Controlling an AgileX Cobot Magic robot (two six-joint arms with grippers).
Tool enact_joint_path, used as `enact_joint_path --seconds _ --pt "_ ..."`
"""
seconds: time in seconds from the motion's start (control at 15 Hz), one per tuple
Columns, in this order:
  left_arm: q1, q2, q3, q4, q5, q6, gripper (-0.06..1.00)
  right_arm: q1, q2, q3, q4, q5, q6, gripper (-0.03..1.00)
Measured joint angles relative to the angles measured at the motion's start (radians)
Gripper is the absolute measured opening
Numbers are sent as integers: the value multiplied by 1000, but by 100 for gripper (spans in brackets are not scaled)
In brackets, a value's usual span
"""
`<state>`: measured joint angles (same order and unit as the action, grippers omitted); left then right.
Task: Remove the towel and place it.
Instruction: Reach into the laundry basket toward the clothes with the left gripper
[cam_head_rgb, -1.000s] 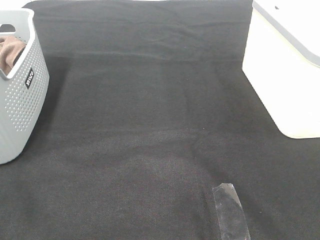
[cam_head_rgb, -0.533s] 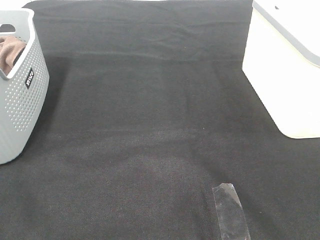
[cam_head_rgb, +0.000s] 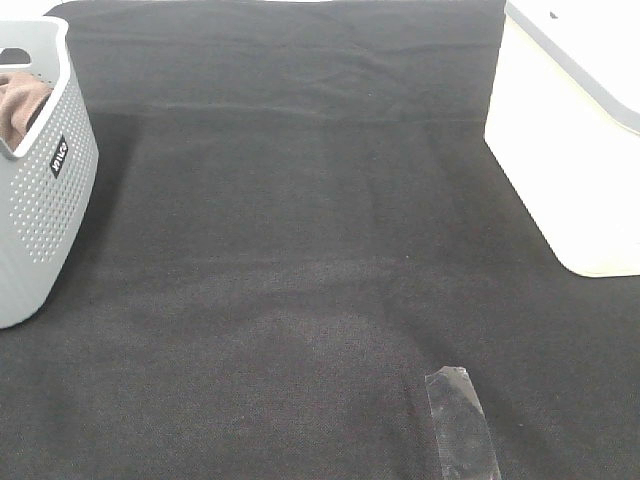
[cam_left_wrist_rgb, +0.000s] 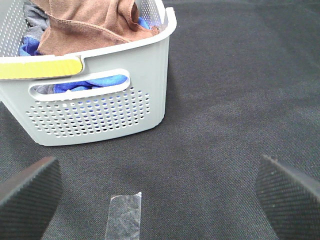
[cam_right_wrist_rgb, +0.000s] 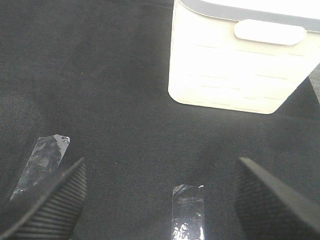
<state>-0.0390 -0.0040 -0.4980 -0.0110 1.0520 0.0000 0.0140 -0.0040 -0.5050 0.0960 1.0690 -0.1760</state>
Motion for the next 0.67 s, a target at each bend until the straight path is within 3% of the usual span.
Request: enact_joint_path --seconds 0.67 --pt "0 0 0 0 0 0 98 0 0 0 0 0 0 77"
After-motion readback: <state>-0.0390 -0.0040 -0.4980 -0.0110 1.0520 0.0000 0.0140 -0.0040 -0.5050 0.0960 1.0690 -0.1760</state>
